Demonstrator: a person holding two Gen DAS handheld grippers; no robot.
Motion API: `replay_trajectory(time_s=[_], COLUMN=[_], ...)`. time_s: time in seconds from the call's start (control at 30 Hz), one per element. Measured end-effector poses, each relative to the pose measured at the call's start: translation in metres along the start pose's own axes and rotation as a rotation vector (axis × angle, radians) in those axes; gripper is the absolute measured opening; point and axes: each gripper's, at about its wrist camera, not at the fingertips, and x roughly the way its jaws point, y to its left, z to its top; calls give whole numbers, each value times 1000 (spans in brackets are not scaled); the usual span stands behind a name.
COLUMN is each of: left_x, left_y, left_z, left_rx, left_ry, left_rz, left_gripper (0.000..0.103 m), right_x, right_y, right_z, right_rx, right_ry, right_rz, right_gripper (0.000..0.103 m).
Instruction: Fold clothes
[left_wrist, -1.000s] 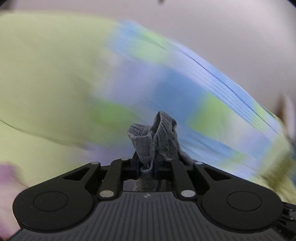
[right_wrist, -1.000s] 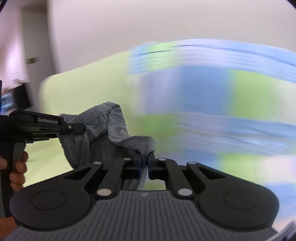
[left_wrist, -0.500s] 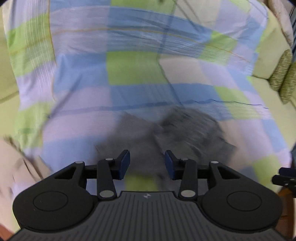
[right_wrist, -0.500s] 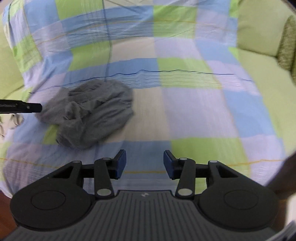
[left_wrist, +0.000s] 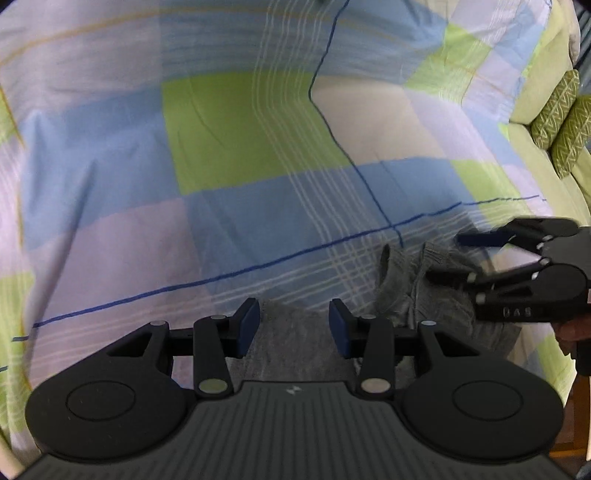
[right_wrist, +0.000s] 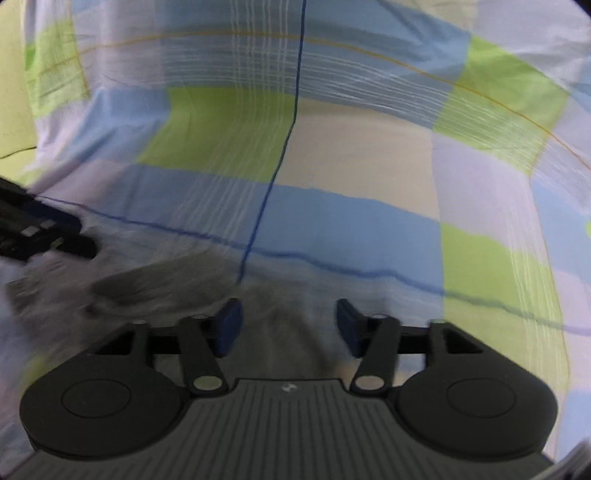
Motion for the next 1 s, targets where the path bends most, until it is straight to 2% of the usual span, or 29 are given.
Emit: replay_trajectory(time_s=[0.03, 0.1, 0.2, 0.3, 0.33, 0.4, 0.43, 0.53, 0.6, 0.67, 0.73, 0.77, 0.8, 0.83, 0.87, 0.9, 0.97, 1.0], left_x=[3, 6, 11, 21, 25, 33, 40, 49, 55, 63, 71, 75, 79, 85, 90, 94, 100, 101], left_y=[1, -1, -12, -31, -38, -53, -65, -90, -104, -116, -123, -125, -126, -128, -130, -132, -136, -138], left_z=[2, 6, 12, 15, 16, 18, 21, 27, 32, 39, 47, 50, 53, 57, 59, 60, 61, 59], left_rx=[11, 64, 210, 423, 496, 603, 663, 753, 810, 867, 913, 930, 943, 956, 958, 957, 960, 968], left_ry=[6, 10, 13, 23, 28, 43, 65, 86, 81, 89, 120, 143, 167, 205, 232, 253, 272, 262], left_rz=[-14, -36, -54, -61, -69, -113, -158, -268, -299, -330, -364, -385, -413, -455, -484, -503, -526, -529], left_gripper=[47, 47, 47, 47, 47, 47, 47, 48, 47, 47, 47, 48, 49, 55, 59, 62, 62, 58], right_x=[-1, -16, -63, -105, -115, -135, -138, -135, -131, -128, -127, -127, -129, -128, -128, -129, -125, -122], right_y=[-3, -4, -2, -3, -4, -14, -18, -31, -34, -33, -31, -31, -31, -32, -34, -37, -45, -51], right_z=[-3, -12, -39, -72, -81, -112, -120, -154, -171, -178, -182, -184, -186, -187, -190, -194, -198, -201], right_rx=[18, 49, 108, 181, 205, 330, 371, 517, 621, 663, 682, 695, 707, 714, 720, 726, 730, 737], right_ry=[-7, -56, -149, -196, -200, -174, -157, -65, -66, -70, -84, -105, -125, -133, -137, -140, -136, -138], right_rz=[39, 57, -9, -162, -216, -391, -430, -519, -492, -484, -467, -451, -429, -410, -395, -381, -362, -342], right_gripper=[33, 3, 2, 2, 2, 2, 2, 3, 4, 9, 26, 31, 41, 52, 57, 58, 58, 58])
